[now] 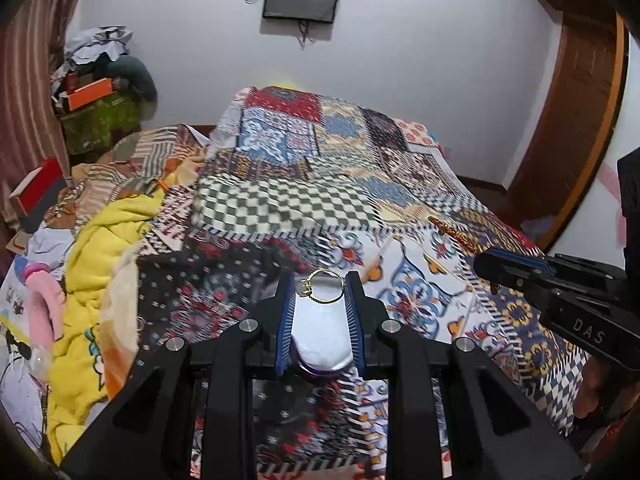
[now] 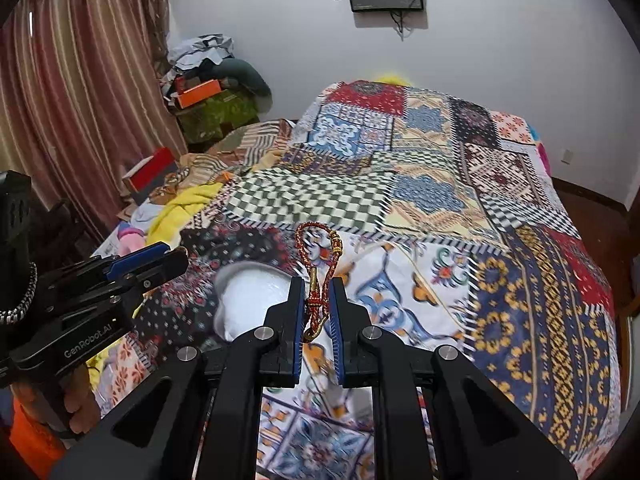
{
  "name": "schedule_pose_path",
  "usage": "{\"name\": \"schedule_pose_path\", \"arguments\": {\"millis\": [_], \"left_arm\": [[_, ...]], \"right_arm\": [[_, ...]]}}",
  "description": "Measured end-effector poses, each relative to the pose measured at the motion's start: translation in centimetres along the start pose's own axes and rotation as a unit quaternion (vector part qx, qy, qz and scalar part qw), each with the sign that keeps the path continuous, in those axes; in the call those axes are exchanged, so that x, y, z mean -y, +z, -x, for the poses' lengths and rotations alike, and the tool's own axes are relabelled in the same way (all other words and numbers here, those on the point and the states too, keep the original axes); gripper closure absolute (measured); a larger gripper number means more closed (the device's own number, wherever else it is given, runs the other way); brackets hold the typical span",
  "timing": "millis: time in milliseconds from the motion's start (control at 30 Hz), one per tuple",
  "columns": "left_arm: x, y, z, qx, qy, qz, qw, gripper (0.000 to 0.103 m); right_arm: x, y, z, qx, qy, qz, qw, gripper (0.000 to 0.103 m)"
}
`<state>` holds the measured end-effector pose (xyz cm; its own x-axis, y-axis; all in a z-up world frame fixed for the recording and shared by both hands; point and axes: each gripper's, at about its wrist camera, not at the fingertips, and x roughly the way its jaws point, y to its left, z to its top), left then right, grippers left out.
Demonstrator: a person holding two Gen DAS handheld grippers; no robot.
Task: Organize jewelry
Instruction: 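Carry the bracelet into the purple tin with the right tool while the left tool carries the ring there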
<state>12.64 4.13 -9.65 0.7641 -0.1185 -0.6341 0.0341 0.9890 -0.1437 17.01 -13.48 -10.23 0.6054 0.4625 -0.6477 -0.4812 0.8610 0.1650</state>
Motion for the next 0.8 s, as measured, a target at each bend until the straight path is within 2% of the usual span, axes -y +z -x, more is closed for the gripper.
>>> {"name": "schedule_pose_path", "arguments": {"millis": [233,467,800], "left_arm": [[-2.0,0.2,0.2,0.008,0.015,0.016,0.9997,0.079],[-2.6,0.1,-1.0,-0.003,0.01,0.018,0.9998,0.079],[-3.5,-0.1,-3.8,-0.029,-0.001,0.03,0.9991,0.079]], "right_arm": [[-1.8,0.6,-1.8,-0.007,0.026,0.009,1.0,0.092],[-3.7,0.4,-4.9,-0.039,0.05,0.025,0.998,0.092],[-3.7,-0.3,-8.7,-0.088,0.052,0.031,0.994,0.092]]}}
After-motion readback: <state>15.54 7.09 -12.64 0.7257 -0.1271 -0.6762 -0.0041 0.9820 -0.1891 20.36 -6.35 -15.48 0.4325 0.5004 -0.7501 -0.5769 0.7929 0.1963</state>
